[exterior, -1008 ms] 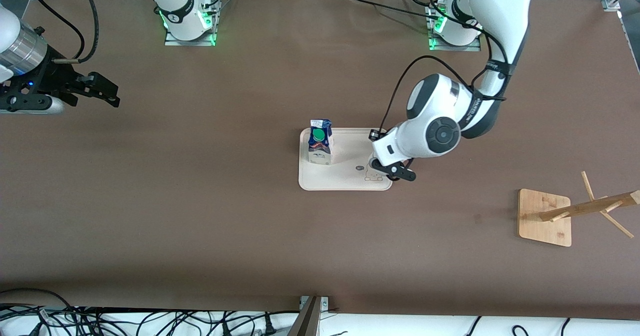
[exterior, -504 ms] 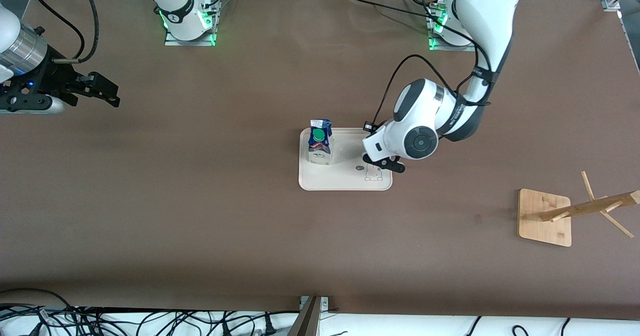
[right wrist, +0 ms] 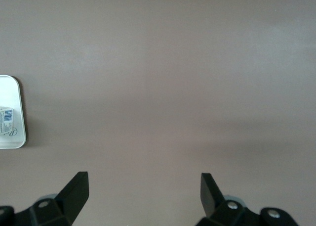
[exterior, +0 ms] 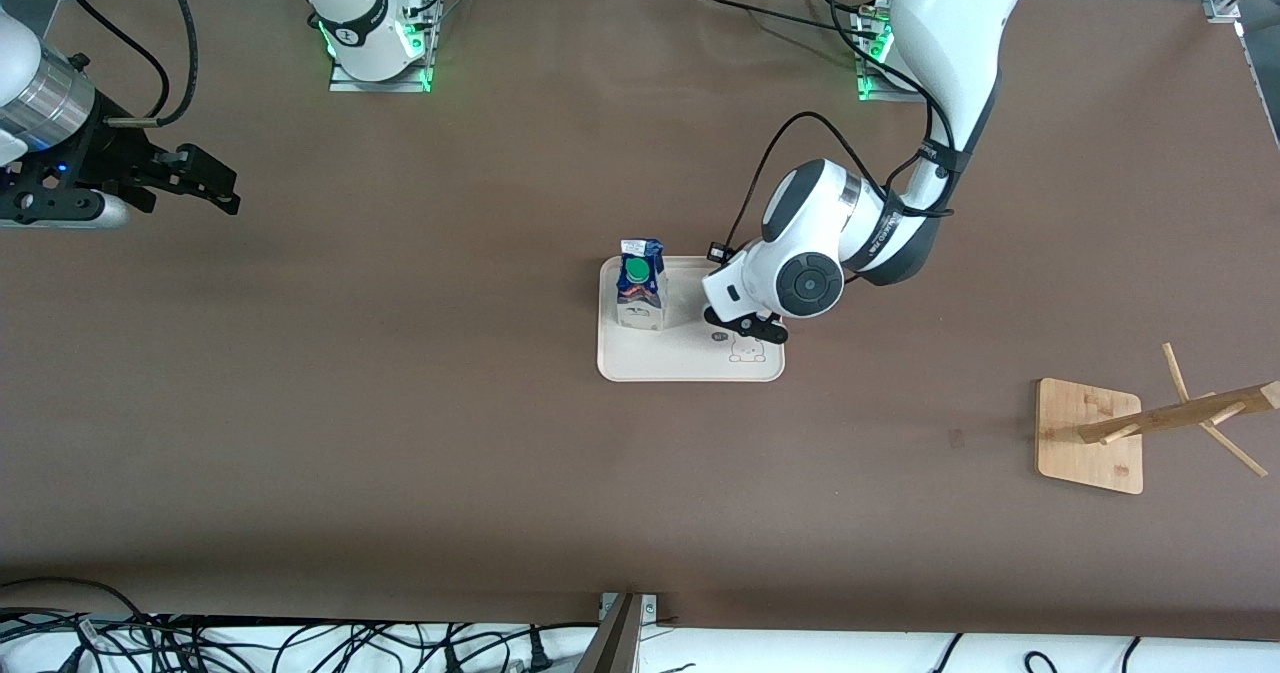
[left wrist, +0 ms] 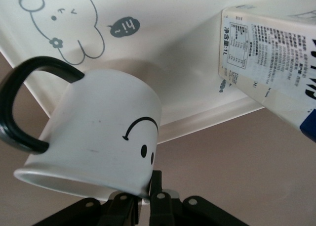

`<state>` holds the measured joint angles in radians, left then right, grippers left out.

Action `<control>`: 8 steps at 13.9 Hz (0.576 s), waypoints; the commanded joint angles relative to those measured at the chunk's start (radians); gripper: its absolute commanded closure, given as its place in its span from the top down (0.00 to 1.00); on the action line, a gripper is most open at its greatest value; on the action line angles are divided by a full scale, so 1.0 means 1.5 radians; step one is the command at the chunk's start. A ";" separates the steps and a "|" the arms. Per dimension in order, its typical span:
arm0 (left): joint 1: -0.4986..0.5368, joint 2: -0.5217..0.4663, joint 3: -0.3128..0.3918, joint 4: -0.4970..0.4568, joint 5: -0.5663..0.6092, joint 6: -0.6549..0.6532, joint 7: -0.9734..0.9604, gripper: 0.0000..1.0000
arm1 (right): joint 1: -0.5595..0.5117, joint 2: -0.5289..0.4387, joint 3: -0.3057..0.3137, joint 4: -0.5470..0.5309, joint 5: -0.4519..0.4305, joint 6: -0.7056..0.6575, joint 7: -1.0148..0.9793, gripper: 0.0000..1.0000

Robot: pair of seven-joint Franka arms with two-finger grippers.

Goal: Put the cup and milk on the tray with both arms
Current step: 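Lower the mug onto the tray and open the left gripper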

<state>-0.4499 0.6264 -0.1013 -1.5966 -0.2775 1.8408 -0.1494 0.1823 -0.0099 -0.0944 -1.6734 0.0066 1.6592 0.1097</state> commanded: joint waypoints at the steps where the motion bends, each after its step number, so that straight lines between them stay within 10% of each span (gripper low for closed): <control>1: -0.012 0.016 0.005 0.020 0.003 -0.011 -0.006 0.00 | -0.005 0.004 0.002 0.013 0.004 -0.012 0.002 1.00; 8: -0.029 0.049 0.012 0.039 0.008 -0.007 0.001 0.00 | -0.005 0.004 0.002 0.013 0.004 -0.012 0.002 1.00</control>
<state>-0.4715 0.6507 -0.0987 -1.5793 -0.2773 1.8389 -0.1494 0.1823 -0.0098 -0.0944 -1.6734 0.0066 1.6592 0.1097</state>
